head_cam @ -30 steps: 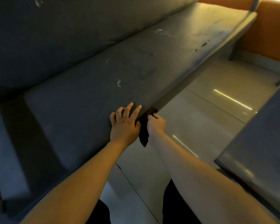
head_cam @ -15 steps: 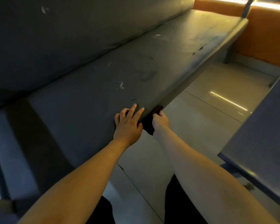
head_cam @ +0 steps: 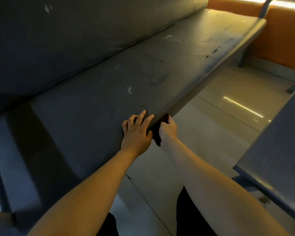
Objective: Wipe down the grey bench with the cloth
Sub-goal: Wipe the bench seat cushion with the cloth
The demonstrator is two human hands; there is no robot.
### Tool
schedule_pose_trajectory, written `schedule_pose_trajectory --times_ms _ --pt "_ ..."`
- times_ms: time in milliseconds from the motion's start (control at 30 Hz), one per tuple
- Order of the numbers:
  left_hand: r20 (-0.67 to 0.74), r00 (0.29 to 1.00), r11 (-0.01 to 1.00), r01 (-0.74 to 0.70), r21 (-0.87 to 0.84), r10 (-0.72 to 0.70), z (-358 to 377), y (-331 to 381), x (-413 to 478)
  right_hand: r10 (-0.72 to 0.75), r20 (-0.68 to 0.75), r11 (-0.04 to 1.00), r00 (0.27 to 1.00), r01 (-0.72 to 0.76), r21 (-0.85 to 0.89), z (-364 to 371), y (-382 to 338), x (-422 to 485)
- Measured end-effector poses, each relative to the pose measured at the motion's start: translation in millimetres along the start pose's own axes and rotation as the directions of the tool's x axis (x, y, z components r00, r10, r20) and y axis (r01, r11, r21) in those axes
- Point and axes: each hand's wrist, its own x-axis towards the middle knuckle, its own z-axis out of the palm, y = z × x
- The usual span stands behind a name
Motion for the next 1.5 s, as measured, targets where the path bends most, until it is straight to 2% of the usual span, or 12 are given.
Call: schedule_pose_trajectory --times_ms 100,233,300,367,500,667,933,1000,1133,1233,1400,1500 --pt "-0.008 1.000 1.000 0.012 -0.003 -0.012 1.6 0.2 0.0 -0.070 -0.027 0.977 0.997 0.063 -0.204 -0.2 7.3 -11.3" --pt "-0.022 1.000 1.000 0.007 -0.007 -0.007 2.9 1.2 -1.2 -0.046 0.060 0.900 0.997 0.067 -0.430 -15.0 6.4 -10.2" --pt "-0.020 1.000 1.000 -0.008 0.006 0.008 1.9 -0.4 -2.6 -0.072 0.033 0.916 0.997 0.079 -0.394 -17.1 3.8 -8.4" --pt "-0.015 1.000 1.000 -0.019 0.003 0.019 1.1 -1.8 -2.5 -0.128 -0.081 0.945 0.988 0.097 -0.314 -16.7 -2.9 -3.6" --pt "-0.021 1.000 1.000 -0.016 0.002 0.016 1.9 -1.7 -2.0 -0.096 -0.287 0.995 0.953 0.087 -0.045 -22.8 -18.2 8.8" --pt "-0.018 1.000 1.000 -0.010 0.015 0.011 2.7 -1.2 -1.1 -0.050 -0.160 0.996 0.986 0.038 -0.082 -7.8 1.4 1.3" --pt "-0.032 0.999 1.000 0.030 -0.003 -0.030 4.4 5.3 0.7 -0.039 0.034 0.900 0.999 0.050 -0.433 -15.5 16.7 -6.3" --pt "-0.022 1.000 1.000 0.010 0.009 -0.010 4.1 3.3 -1.3 -0.026 0.013 0.922 1.000 0.029 -0.387 -16.8 15.6 -7.7" --pt "-0.002 1.000 1.000 0.005 0.010 -0.005 1.8 1.4 -2.2 -0.056 -0.166 0.992 0.985 0.036 -0.117 -19.2 -0.2 -1.0" --pt "-0.009 1.000 1.000 0.001 0.008 -0.001 0.9 1.5 -1.6 -0.040 -0.146 0.999 0.988 0.043 0.015 -12.6 -1.3 0.7" --pt "-0.015 0.999 0.999 0.041 0.019 -0.041 3.5 5.6 0.5 -0.091 -0.033 0.964 0.995 0.080 -0.254 -11.4 8.1 -5.3" --pt "-0.024 0.999 0.999 0.038 0.018 -0.038 4.1 5.7 -0.9 -0.002 0.036 0.923 0.999 0.016 -0.384 -15.1 17.5 -5.8"
